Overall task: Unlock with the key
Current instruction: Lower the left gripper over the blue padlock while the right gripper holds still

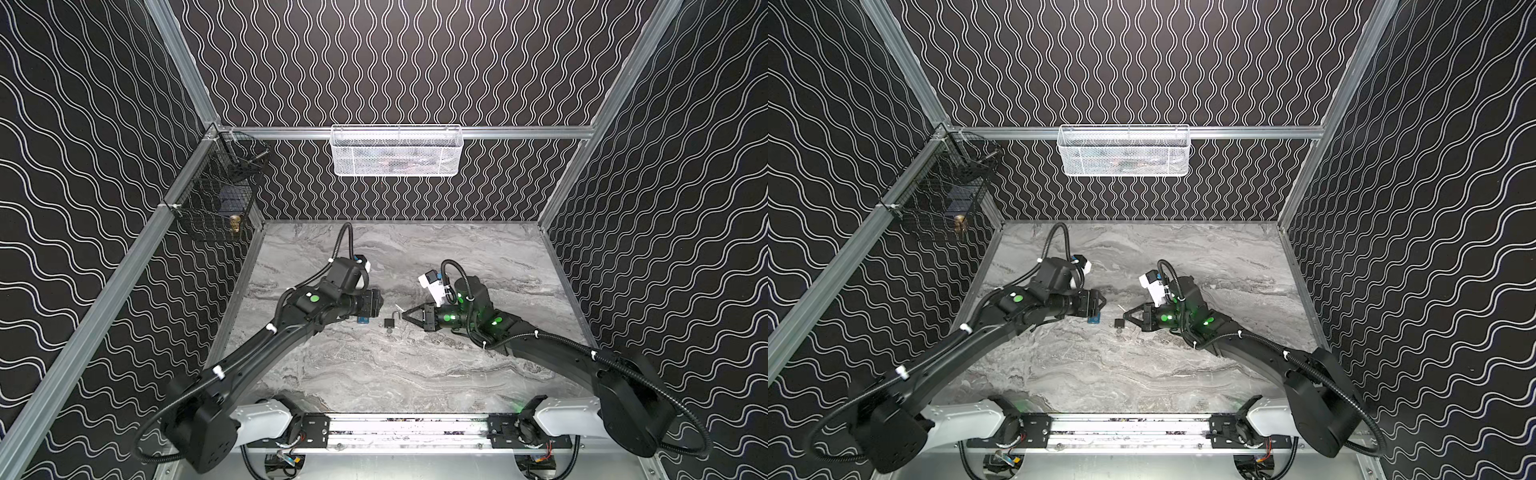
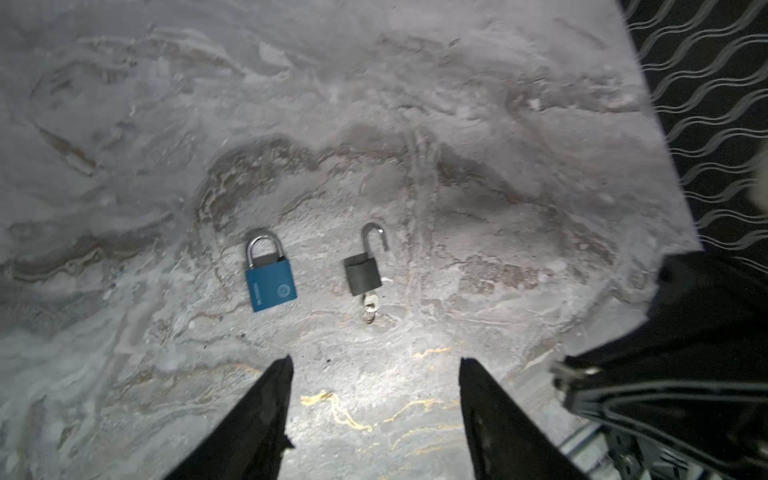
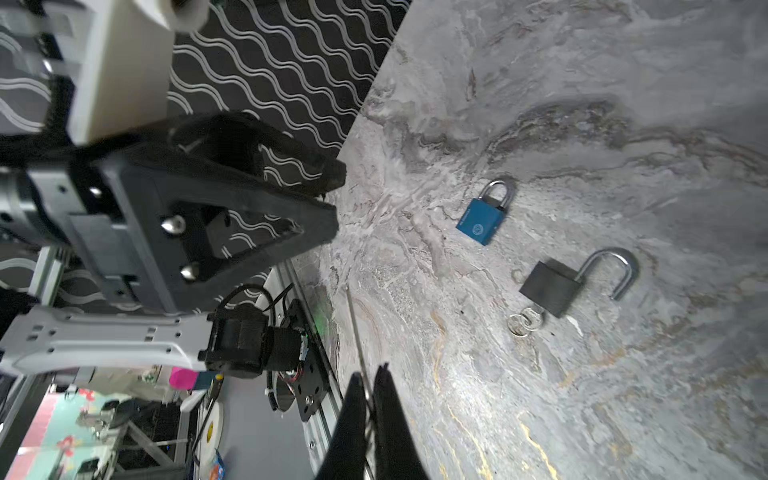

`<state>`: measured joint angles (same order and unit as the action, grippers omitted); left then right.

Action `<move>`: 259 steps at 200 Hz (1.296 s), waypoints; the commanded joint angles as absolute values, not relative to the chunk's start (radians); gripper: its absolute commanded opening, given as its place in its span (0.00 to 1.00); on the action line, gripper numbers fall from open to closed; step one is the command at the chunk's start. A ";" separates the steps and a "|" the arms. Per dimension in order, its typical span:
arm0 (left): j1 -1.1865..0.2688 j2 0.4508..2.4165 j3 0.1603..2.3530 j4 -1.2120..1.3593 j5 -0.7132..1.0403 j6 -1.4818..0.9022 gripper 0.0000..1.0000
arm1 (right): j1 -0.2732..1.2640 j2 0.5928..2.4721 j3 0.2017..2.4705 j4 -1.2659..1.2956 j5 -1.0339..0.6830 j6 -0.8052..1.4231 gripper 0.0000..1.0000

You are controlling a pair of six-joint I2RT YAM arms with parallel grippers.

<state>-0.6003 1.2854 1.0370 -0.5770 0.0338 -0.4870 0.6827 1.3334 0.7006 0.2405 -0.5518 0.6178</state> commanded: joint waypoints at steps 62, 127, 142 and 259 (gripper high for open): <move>-0.586 1.594 1.058 -0.594 -0.103 -0.601 0.74 | 0.710 1.370 0.699 0.214 -0.429 0.712 0.00; -0.574 1.742 1.103 -0.579 -0.131 -0.662 0.76 | 0.710 1.382 0.713 0.204 -0.441 0.704 0.00; -0.575 1.761 1.108 -0.583 -0.151 -0.672 0.75 | 0.710 1.379 0.712 0.200 -0.437 0.701 0.00; -0.584 1.852 1.104 -0.592 -0.129 -0.654 0.66 | 0.709 1.414 0.721 0.222 -0.444 0.698 0.00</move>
<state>-0.5827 1.8233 1.1080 -0.5739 -0.1452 -0.6548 0.7097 1.4063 0.7120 0.1928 -0.4435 0.6983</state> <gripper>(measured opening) 0.671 0.066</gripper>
